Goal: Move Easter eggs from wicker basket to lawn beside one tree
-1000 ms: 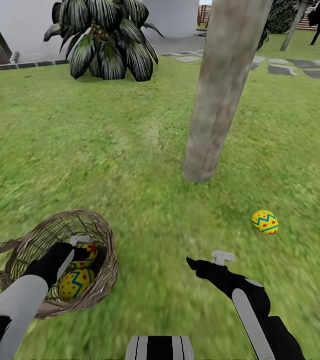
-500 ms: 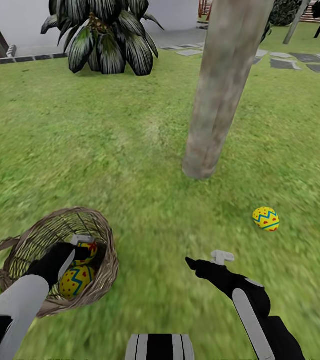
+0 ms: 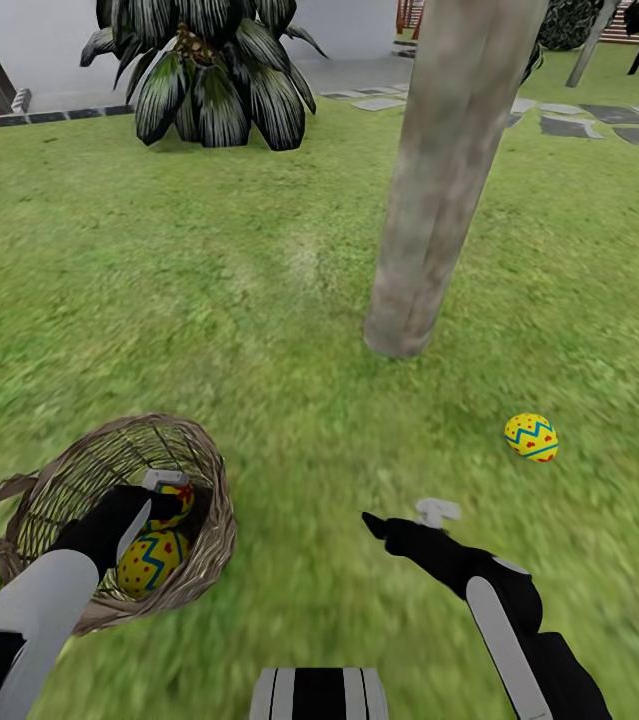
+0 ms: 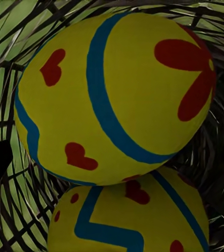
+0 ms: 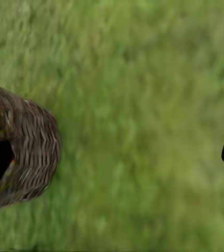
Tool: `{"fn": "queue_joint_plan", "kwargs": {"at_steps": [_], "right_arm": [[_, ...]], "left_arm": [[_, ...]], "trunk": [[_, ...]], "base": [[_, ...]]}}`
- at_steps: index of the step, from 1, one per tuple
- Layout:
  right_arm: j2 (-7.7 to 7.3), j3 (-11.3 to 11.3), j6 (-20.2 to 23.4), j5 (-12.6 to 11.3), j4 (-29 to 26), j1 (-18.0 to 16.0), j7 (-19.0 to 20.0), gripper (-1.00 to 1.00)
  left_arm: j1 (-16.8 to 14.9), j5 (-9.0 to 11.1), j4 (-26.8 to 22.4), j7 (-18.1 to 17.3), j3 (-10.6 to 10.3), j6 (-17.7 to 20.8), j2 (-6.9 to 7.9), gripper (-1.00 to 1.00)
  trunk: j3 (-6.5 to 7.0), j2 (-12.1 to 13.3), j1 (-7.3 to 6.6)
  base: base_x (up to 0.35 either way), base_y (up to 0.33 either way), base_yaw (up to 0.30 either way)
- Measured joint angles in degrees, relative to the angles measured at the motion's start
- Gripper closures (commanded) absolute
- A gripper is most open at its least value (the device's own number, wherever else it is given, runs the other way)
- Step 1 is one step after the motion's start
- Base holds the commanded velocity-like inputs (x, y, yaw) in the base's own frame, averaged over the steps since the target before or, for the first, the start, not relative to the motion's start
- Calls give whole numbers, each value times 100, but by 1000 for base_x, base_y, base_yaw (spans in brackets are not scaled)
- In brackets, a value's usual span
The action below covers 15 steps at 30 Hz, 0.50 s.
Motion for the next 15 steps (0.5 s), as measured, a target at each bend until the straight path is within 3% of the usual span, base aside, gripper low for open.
{"fn": "queue_joint_plan", "kwargs": {"at_steps": [4,12,15], "right_arm": [[-24,-136,9,2,-2,6,817,-100],[-27,-334,21,12,-2,17,1624,-100],[-30,-420,20,23,-2,24,2250,-100]], "left_arm": [[0,0,-2,4,-1,-2,-2,-100],[0,0,-8,7,-1,-3,-2,-100],[0,0,-9,5,-1,-30,-2,-100]], "trunk": [[0,0,0],[0,0,0],[0,0,0]], "base": [[0,0,0],[0,0,0],[0,0,0]]}}
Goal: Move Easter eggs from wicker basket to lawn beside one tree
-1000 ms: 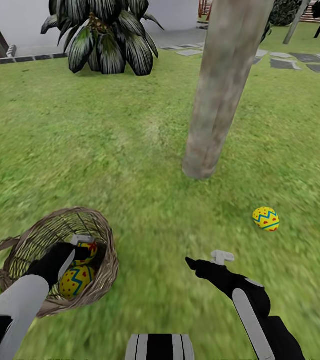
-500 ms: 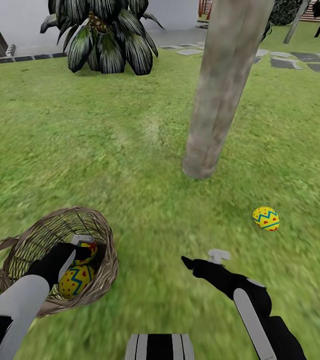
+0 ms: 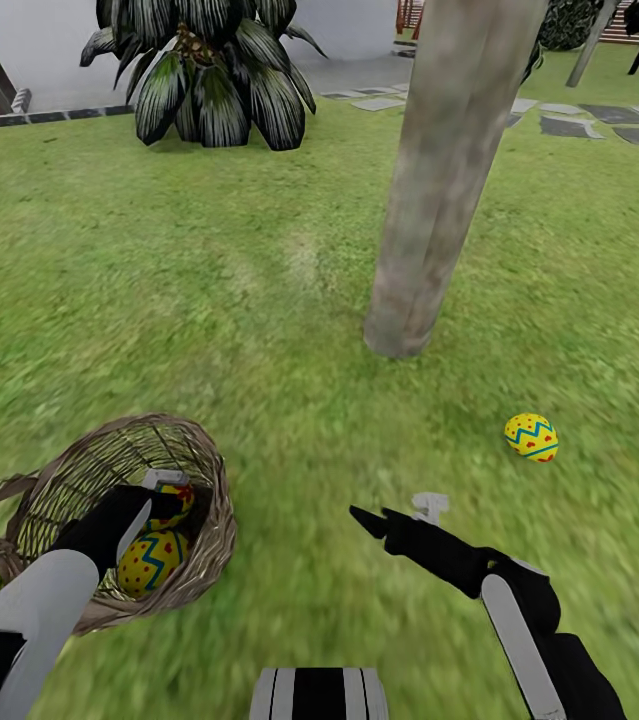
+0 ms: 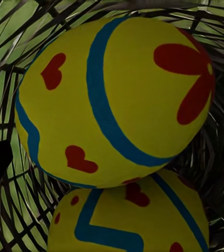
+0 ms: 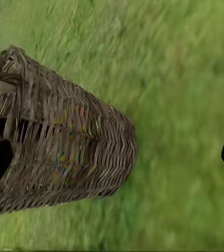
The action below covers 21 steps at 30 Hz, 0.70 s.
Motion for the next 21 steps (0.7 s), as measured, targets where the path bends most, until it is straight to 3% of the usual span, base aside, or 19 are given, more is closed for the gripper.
{"fn": "queue_joint_plan", "kwargs": {"at_steps": [6,21], "right_arm": [[10,-308,29,17,0,31,624,-100],[16,-385,46,12,-1,44,745,-100]], "left_arm": [[0,0,0,8,0,-43,0,-100],[0,0,0,33,0,-60,0,-100]], "trunk": [[0,0,0],[-25,0,0]], "base": [[0,0,0],[0,0,0]]}}
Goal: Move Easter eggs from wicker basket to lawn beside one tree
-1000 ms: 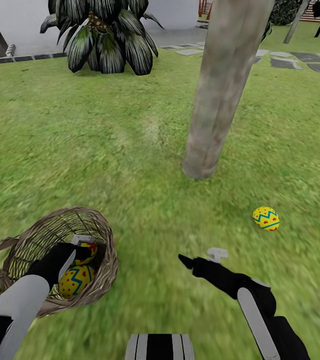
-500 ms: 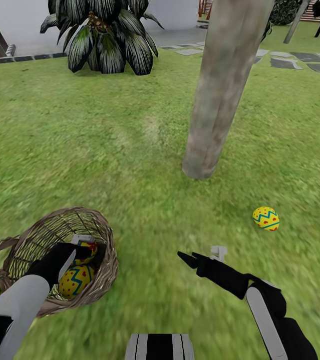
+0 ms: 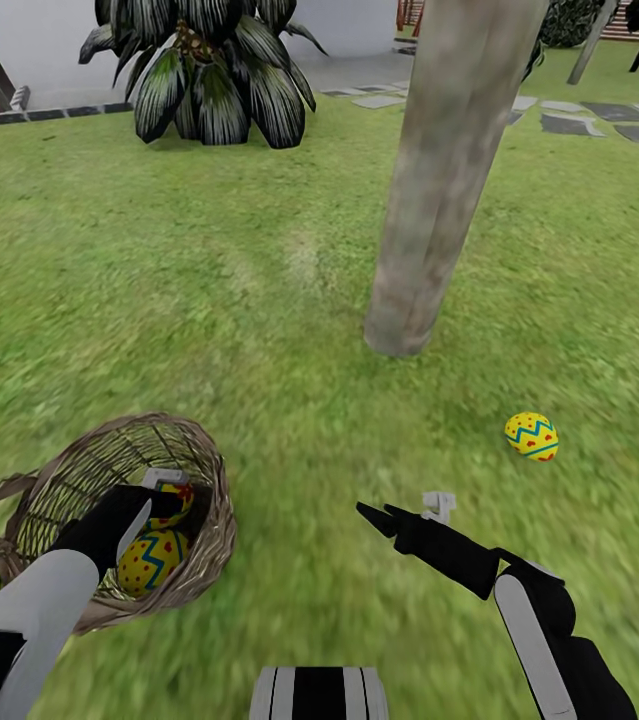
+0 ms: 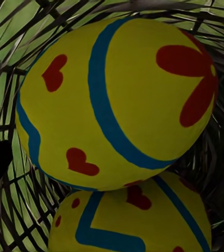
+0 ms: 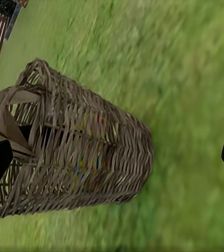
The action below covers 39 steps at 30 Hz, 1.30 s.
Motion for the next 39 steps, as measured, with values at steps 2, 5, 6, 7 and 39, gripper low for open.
{"fn": "queue_joint_plan", "kwargs": {"at_steps": [2,5,6,7,39], "right_arm": [[0,-1,0,0,0,2,1,-100],[0,-2,0,0,0,4,2,-100],[1,-1,0,-1,0,5,3,-100],[3,-1,0,0,0,5,1,-100],[17,13,0,0,0,6,-1,-100]], "left_arm": [[0,0,0,3,0,-2,0,-100],[0,0,0,6,0,-4,0,-100],[0,0,0,8,0,-4,0,-100],[0,0,0,8,0,-5,0,-100],[0,-8,-520,18,-4,1,-6,-100]], "trunk": [[-11,0,0],[-21,0,0],[-23,0,0],[-24,0,0],[-107,0,0]], "base": [[0,0,0],[0,0,0],[0,0,0],[0,0,0],[2,8,0]]}}
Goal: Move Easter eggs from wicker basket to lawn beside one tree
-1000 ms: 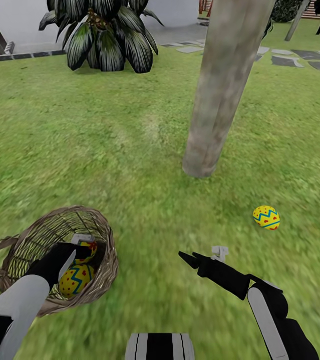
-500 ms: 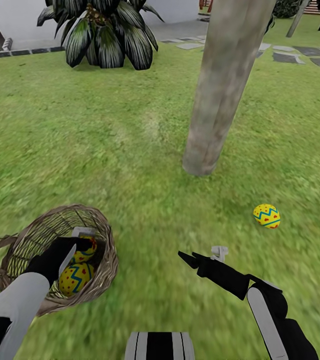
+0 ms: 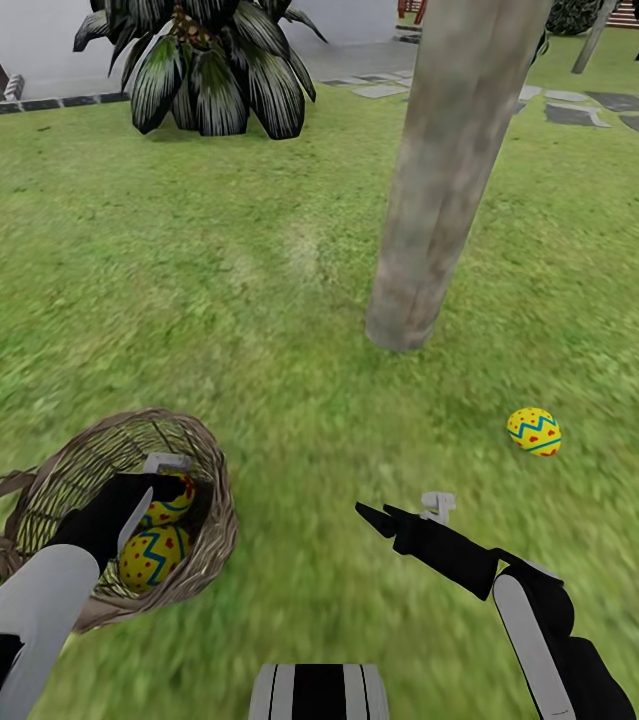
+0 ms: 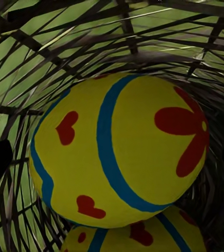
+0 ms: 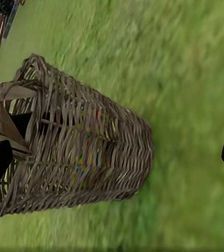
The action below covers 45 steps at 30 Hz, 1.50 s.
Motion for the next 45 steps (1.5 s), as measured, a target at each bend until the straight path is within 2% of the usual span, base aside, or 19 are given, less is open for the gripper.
{"fn": "queue_joint_plan", "kwargs": {"at_steps": [21,45], "right_arm": [[0,-6,1,0,0,0,0,-100],[-11,-5,3,0,0,0,-4,-100]], "left_arm": [[0,0,1,0,0,2,4,-100],[0,-3,9,0,0,-2,-3,-100]], "trunk": [[-45,0,0],[-165,0,0]], "base": [[25,1,0],[0,-16,0]]}}
